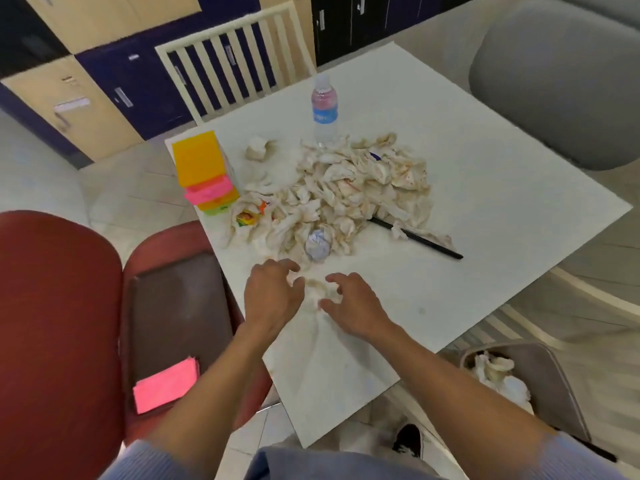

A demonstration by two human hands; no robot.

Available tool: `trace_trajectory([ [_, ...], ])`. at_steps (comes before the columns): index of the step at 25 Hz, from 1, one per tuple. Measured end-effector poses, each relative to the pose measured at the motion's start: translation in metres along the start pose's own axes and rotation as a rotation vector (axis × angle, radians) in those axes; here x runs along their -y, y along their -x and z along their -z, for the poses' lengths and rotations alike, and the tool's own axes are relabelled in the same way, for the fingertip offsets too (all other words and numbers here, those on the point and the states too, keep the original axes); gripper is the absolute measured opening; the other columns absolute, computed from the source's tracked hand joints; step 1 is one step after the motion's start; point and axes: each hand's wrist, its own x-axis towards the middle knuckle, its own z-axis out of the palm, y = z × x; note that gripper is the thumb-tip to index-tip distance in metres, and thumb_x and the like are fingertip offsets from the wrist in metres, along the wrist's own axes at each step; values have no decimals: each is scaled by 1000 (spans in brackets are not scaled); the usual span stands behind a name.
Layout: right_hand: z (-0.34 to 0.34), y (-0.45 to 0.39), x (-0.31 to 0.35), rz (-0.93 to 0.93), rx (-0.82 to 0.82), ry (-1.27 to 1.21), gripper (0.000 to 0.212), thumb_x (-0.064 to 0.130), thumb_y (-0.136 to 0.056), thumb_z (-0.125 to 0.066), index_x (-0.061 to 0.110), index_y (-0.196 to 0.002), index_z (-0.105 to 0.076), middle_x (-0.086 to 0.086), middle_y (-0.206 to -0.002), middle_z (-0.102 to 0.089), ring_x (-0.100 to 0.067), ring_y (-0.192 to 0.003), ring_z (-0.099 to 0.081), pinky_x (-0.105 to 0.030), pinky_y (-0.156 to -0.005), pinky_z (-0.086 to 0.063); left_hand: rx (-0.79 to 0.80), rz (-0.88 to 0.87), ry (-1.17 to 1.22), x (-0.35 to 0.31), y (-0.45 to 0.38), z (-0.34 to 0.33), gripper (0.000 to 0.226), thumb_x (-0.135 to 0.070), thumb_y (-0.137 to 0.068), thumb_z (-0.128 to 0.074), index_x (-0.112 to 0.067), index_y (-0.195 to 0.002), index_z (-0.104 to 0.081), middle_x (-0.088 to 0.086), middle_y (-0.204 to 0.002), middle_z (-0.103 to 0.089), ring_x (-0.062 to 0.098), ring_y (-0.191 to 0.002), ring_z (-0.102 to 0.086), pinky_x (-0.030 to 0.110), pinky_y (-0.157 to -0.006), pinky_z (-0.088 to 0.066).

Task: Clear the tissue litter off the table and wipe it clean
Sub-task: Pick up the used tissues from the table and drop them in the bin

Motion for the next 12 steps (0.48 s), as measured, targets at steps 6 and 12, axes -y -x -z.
trace_trajectory([
  [6,-40,-26,19,102,70,281,57,39,-87,-62,25,-139,-42,-6,-123,-42,-25,-115,-43,-34,-93,-44,190,66,-74,53,-16,16,54,-41,-76,-74,-29,-125,-58,5,-123,-54,25,-115,-51,34,-90,-46],
  [12,-45,-41,19,103,29,242,23,5,-89,-46,12,-98,-67,-1,-89,-47,-24,-88,-53,-30,-69,-39,252,58,-13,67,-14,9,40,-23,-86,-66,-20,-125,-60,5,-121,-56,22,-112,-56,30,-84,-45],
])
